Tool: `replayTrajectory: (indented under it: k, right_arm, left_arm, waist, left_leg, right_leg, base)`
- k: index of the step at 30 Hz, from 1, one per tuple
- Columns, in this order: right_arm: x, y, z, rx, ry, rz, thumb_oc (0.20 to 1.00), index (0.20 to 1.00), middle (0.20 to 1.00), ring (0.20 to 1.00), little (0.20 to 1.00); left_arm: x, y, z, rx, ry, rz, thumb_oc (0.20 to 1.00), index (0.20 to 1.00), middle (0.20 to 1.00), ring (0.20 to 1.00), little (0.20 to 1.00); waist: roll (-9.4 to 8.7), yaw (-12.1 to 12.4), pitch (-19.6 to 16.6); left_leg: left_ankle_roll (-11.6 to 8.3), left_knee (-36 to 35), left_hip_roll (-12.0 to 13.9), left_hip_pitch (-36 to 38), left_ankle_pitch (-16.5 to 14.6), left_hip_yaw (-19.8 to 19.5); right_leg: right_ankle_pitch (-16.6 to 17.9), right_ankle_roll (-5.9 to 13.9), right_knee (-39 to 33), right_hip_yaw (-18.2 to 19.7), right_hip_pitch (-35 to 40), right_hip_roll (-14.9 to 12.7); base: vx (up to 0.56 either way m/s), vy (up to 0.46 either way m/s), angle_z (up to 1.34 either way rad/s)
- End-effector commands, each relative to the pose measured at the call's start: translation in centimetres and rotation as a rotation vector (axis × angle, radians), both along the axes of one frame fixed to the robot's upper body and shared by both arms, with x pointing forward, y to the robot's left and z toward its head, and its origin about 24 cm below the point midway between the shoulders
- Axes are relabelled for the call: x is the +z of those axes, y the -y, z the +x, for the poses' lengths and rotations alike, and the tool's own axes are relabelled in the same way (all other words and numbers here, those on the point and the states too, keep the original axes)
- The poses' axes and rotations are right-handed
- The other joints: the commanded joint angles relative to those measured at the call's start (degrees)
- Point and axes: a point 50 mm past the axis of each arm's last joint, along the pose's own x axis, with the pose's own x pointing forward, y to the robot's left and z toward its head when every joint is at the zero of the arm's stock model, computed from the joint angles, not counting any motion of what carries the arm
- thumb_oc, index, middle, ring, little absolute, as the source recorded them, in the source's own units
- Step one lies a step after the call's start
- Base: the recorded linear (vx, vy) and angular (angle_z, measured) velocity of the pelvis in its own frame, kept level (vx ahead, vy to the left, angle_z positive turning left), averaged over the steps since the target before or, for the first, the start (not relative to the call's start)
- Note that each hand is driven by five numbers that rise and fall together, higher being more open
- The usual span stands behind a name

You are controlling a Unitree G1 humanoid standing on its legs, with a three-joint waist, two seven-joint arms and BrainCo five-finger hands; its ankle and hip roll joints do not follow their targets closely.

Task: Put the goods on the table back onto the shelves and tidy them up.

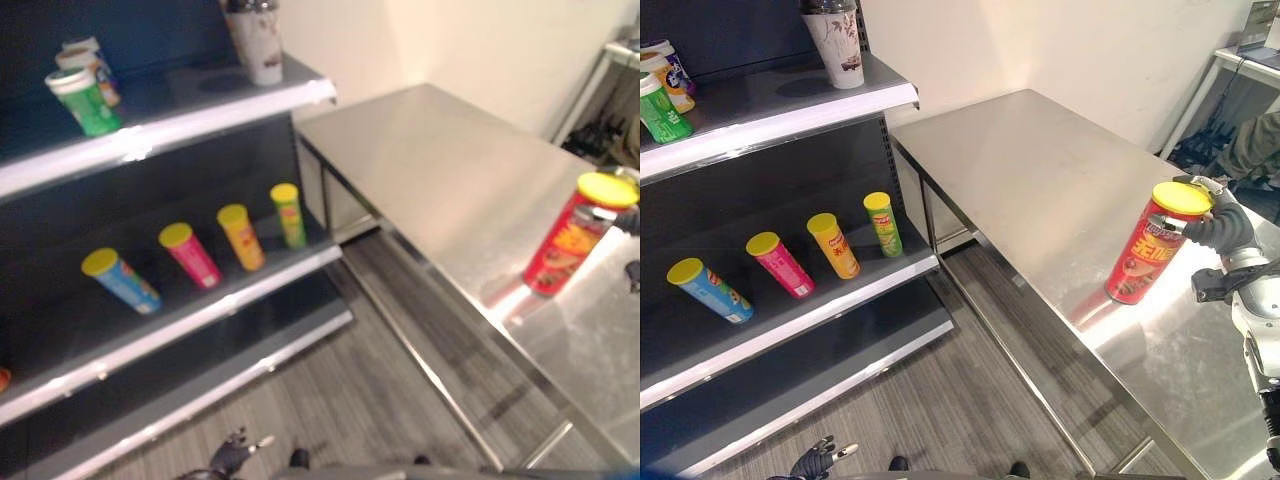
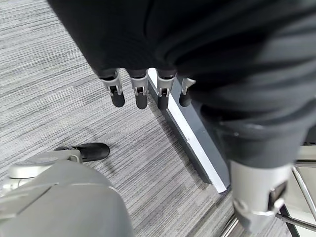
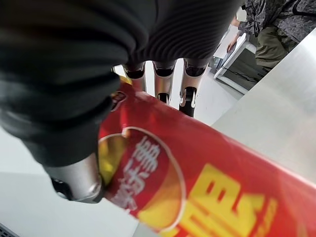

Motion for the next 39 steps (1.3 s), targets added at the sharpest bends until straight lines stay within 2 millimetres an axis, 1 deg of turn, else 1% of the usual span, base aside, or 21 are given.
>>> replayTrajectory:
  k: [1, 5, 8, 12, 14, 18, 21, 25, 26, 28, 29, 30, 31, 32, 33, 34, 35, 36, 37, 38, 39]
  right_arm:
    - [3.7, -0.5, 0.8, 0.003, 0.154, -0.052, 0.2, 0.2, 0.2, 0.2, 0.2]
    - [5.0, -0.9, -0.1, -0.028, 0.274, -0.085, 0.2, 0.2, 0.2, 0.2, 0.2]
    - [6.5, -2.1, -0.9, -0.001, 0.414, -0.062, 0.2, 0.2, 0.2, 0.2, 0.2]
    - [8.5, -5.4, -1.6, 0.128, 0.589, -0.036, 0.2, 0.2, 0.2, 0.2, 0.2]
    - [9.0, -6.9, -1.9, 0.194, 0.651, 0.006, 0.2, 0.2, 0.2, 0.2, 0.2]
    - [9.2, -9.6, -2.2, 0.308, 0.72, 0.048, 0.2, 0.2, 0.2, 0.2, 0.2]
    - [9.5, -11.0, -2.3, 0.363, 0.746, 0.053, 0.2, 0.2, 0.2, 0.2, 0.2]
    - [9.6, -13.1, -2.4, 0.458, 0.761, 0.069, 0.2, 0.2, 0.2, 0.2, 0.2]
    - [9.6, -13.6, -2.3, 0.486, 0.756, 0.076, 0.2, 0.2, 0.2, 0.2, 0.2]
    - [9.5, -14.0, -2.5, 0.505, 0.75, 0.077, 0.2, 0.2, 0.2, 0.2, 0.2]
    - [9.2, -14.1, -2.7, 0.505, 0.738, 0.061, 0.2, 0.2, 0.2, 0.2, 0.2]
    - [9.2, -14.1, -2.8, 0.504, 0.737, 0.061, 0.2, 0.2, 0.2, 0.2, 0.2]
    - [8.8, -13.9, -2.8, 0.496, 0.723, 0.061, 0.2, 0.2, 0.2, 0.2, 0.2]
    - [8.5, -14.1, -2.7, 0.492, 0.705, 0.056, 0.2, 0.2, 0.2, 0.2, 0.2]
    - [8.0, -14.4, -2.4, 0.5, 0.684, 0.054, 0.2, 0.2, 0.2, 0.2, 0.2]
    - [7.9, -14.9, -2.3, 0.515, 0.674, 0.053, 0.2, 0.2, 0.2, 0.2, 0.2]
    - [7.7, -15.4, -2.2, 0.533, 0.668, 0.061, 0.2, 0.2, 0.2, 0.2, 0.2]
    - [7.4, -16.2, -2.1, 0.563, 0.654, 0.059, 0.2, 0.2, 0.2, 0.2, 0.2]
    - [7.4, -16.2, -2.1, 0.563, 0.655, 0.059, 0.2, 0.2, 0.2, 0.2, 0.2]
    - [7.5, -16.3, -2.1, 0.564, 0.655, 0.044, 0.2, 0.2, 0.2, 0.2, 0.2]
    - [7.6, -16.4, -2.1, 0.571, 0.652, 0.034, 0.2, 0.2, 0.2, 0.2, 0.2]
  left_arm:
    - [1.2, -2.7, 1.9, 0.034, 0.07, 0.068, 1.0, 1.0, 1.0, 1.0, 1.0]
    - [1.3, -2.8, 2.0, 0.063, 0.083, 0.072, 1.0, 1.0, 1.0, 1.0, 1.0]
    - [1.3, -3.1, 1.9, 0.099, 0.082, 0.084, 1.0, 1.0, 1.0, 1.0, 1.0]
    - [1.0, -3.1, 1.3, 0.144, 0.068, 0.081, 1.0, 1.0, 1.0, 1.0, 1.0]
    - [1.0, -2.9, 1.1, 0.155, 0.065, 0.075, 1.0, 1.0, 1.0, 1.0, 1.0]
    - [0.8, -2.4, 0.9, 0.194, 0.067, 0.053, 1.0, 1.0, 1.0, 1.0, 1.0]
    - [0.7, -2.2, 1.0, 0.223, 0.077, 0.037, 1.0, 1.0, 1.0, 1.0, 1.0]
    - [0.8, -2.2, 1.4, 0.221, 0.088, 0.049, 1.0, 1.0, 1.0, 1.0, 1.0]
    - [0.9, -2.2, 1.6, 0.214, 0.093, 0.057, 1.0, 1.0, 1.0, 1.0, 1.0]
    - [0.9, -2.3, 1.6, 0.199, 0.087, 0.069, 1.0, 1.0, 1.0, 1.0, 1.0]
    - [0.8, -2.2, 1.7, 0.158, 0.07, 0.077, 1.0, 1.0, 1.0, 1.0, 1.0]
    - [0.8, -2.2, 1.7, 0.157, 0.07, 0.078, 1.0, 1.0, 1.0, 1.0, 1.0]
    - [0.8, -2.2, 1.9, 0.124, 0.066, 0.085, 1.0, 1.0, 1.0, 1.0, 1.0]
    - [0.8, -2.2, 2.0, 0.092, 0.062, 0.091, 1.0, 1.0, 1.0, 1.0, 1.0]
    - [0.9, -2.5, 2.1, 0.063, 0.059, 0.11, 1.0, 1.0, 1.0, 1.0, 1.0]
    - [1.1, -2.9, 2.2, 0.06, 0.066, 0.12, 1.0, 1.0, 1.0, 1.0, 1.0]
    - [1.4, -3.2, 2.5, 0.064, 0.081, 0.127, 1.0, 1.0, 1.0, 1.0, 1.0]
    - [1.8, -3.7, 3.2, 0.07, 0.105, 0.14, 1.0, 1.0, 1.0, 1.0, 1.0]
    - [1.8, -3.7, 3.2, 0.07, 0.105, 0.14, 1.0, 1.0, 1.0, 1.0, 1.0]
    - [1.9, -3.7, 3.3, 0.076, 0.112, 0.135, 1.0, 1.0, 1.0, 1.0, 1.0]
    - [1.8, -3.8, 3.3, 0.088, 0.109, 0.132, 1.0, 1.0, 1.0, 1.0, 1.0]
  waist:
    - [-2.26, 1.96, -0.23]
    - [-1.93, 2.03, -0.17]
    - [-1.57, 2.39, -0.21]
    - [-1.02, 3.61, -0.46]
    - [-0.88, 4.42, -0.17]
    - [-0.72, 5.62, 0.87]
    - [-0.77, 5.88, 1.57]
    - [-0.9, 5.13, 2.31]
    - [-0.45, 4.83, 2.24]
    - [0.84, 4.17, 1.09]
    - [1.75, 3.37, -0.02]
    - [1.62, 3.44, -0.13]
    - [1.93, 3.15, -0.52]
    - [1.45, 2.98, -0.78]
    - [1.2, 2.93, -0.55]
    - [0.81, 3.25, -0.15]
    - [1.4, 3.56, 0.58]
    - [1.8, 2.96, 1.5]
    - [1.71, 2.96, 1.45]
    - [1.96, 2.85, 1.66]
    - [2.27, 2.85, 1.89]
  left_leg:
    - [-3.37, 0.39, 2.8, 2.18, -3.67, 4.8]
    - [-3.4, 0.39, 2.93, 2.48, -3.8, 4.54]
    - [-3.63, 0.39, 3.28, 2.73, -3.63, 4.14]
    - [-4.54, 0.44, 4.58, 2.84, -2.66, 3.24]
    - [-4.95, 0.94, 4.92, 2.33, -1.86, 2.22]
    - [-4.86, 4.1, 5.09, 0.19, -1.98, -0.02]
    - [-5.58, 6.12, 6.36, -1.54, -1.98, -0.97]
    - [-6.17, 7.75, 10.93, -0.87, -1.24, 0.57]
    - [-6.51, 7.72, 11.93, -0.34, -0.75, 0.44]
    - [-7.44, 6.29, 12.59, 0.43, -0.17, -0.29]
    - [-7.11, 4.63, 11.21, 1.08, -2.31, -0.13]
    - [-7.01, 4.59, 11.03, 1.04, -2.31, -0.07]
    - [-6.34, 3.53, 9.67, 1.51, -3.73, 0.39]
    - [-5.07, 2.32, 7.17, 2.16, -4.95, 0.68]
    - [-3.9, 1.23, 4.94, 2.98, -6.07, 1.24]
    - [-2.52, 0.82, 2.98, 3.11, -6.35, 2.32]
    - [-1.66, 0.53, 2.16, 3.48, -6.71, 3.78]
    - [-0.38, 0.39, 0.18, 2.63, -5.97, 3.79]
    - [-0.35, 0.39, 0.08, 2.46, -5.82, 3.8]
    - [0.14, 0.39, -0.71, 2.06, -5.43, 3.32]
    - [0.7, 0.39, -1.38, 1.4, -4.72, 2.81]
  right_leg:
    - [-3.5, 0.71, 0.18, 2.55, -0.54, -0.34]
    - [-3.88, 0.56, 0.19, 2.38, -0.11, -0.14]
    - [-4.59, 0.17, 0.3, 2.33, 0.23, 0.29]
    - [-6.21, -0.84, 0.18, 1.85, 1.32, 1.72]
    - [-6.88, -1.33, 0.18, 1.47, 1.8, 2.2]
    - [-7.58, -2.06, 0.18, 0.06, 2.72, 2.66]
    - [-7.47, -1.98, 0.23, -1.27, 3.23, 2.03]
    - [-6.02, -0.53, 1.39, -2.43, 2.7, -1.35]
    - [-5.45, 0.18, 1.89, -2.22, 1.87, -2.44]
    - [-4.38, 1.42, 2.36, -1.92, 0.56, -4.0]
    - [-2.5, 2.57, 2.65, -1.6, -0.3, -6.64]
    - [-2.44, 2.67, 2.64, -1.56, -0.39, -6.83]
    - [-0.97, 3.53, 2.82, -1.75, -0.99, -8.67]
    - [1.79, 4.58, 3.27, -1.16, -2.19, -11.31]
    - [6.61, 5.67, 4.06, -1.15, -3.64, -13.88]
    - [8.01, 5.47, 5.06, -0.92, -5.64, -15.84]
    - [7.51, 4.8, 6.89, -1.29, -7.16, -16.32]
    - [3.14, 2.85, 11.07, 2.15, -8.21, -12.89]
    - [3.19, 2.8, 11.15, 2.23, -8.45, -12.98]
    - [0.55, 1.77, 13.54, 4.24, -8.66, -10.05]
    - [-3.58, 0.27, 16.02, 5.42, -8.84, -5.54]
  base:
    - [0.0, 0.0, 0.0]
    - [0.0, -0.008, 0.0]
    - [-0.01, -0.056, 0.04]
    - [-0.02, -0.09, 0.09]
    - [-0.05, -0.079, 0.17]
    - [-0.07, -0.033, 0.31]
    - [-0.08, 0.079, 0.41]
    - [-0.07, 0.274, 0.47]
    - [-0.06, 0.383, 0.14]
    - [-0.03, 0.51, 0.03]
    - [0.01, 0.477, 0.18]
    - [0.01, 0.514, 0.2]
    - [-0.01, 0.378, 0.53]
    - [-0.04, 0.56, 0.45]
    - [-0.09, 0.5, 0.46]
    - [-0.15, 0.487, 0.18]
    - [-0.24, 0.579, -0.04]
    - [-0.2, 0.448, -0.18]
    - [-0.16, 0.395, -0.23]
    - [-0.09, 0.22, 0.01]
    - [-0.1, 0.28, 0.24]
